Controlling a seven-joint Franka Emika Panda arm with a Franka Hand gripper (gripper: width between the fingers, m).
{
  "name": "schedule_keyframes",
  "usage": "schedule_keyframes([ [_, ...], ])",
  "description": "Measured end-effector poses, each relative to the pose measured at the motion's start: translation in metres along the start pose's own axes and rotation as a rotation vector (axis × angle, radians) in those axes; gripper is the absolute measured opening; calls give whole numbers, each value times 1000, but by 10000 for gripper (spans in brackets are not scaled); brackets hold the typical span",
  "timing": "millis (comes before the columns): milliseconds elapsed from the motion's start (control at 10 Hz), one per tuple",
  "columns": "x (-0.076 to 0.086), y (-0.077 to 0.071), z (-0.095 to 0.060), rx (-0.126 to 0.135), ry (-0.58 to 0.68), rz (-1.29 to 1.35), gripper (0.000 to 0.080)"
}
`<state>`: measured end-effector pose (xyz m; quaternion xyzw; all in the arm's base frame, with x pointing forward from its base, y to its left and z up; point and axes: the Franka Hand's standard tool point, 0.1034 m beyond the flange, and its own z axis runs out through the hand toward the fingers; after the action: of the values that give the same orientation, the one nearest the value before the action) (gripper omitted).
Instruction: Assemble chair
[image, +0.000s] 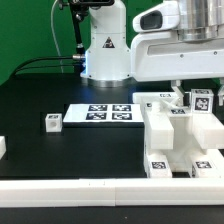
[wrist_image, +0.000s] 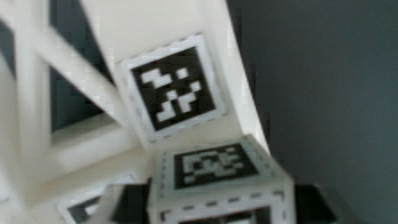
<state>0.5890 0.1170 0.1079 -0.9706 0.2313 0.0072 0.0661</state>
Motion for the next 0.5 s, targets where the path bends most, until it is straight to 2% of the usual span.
schedule_keyframes([
  [100,0,0,0,1,0,64,262],
  [500,0,0,0,5,-3,313,262],
])
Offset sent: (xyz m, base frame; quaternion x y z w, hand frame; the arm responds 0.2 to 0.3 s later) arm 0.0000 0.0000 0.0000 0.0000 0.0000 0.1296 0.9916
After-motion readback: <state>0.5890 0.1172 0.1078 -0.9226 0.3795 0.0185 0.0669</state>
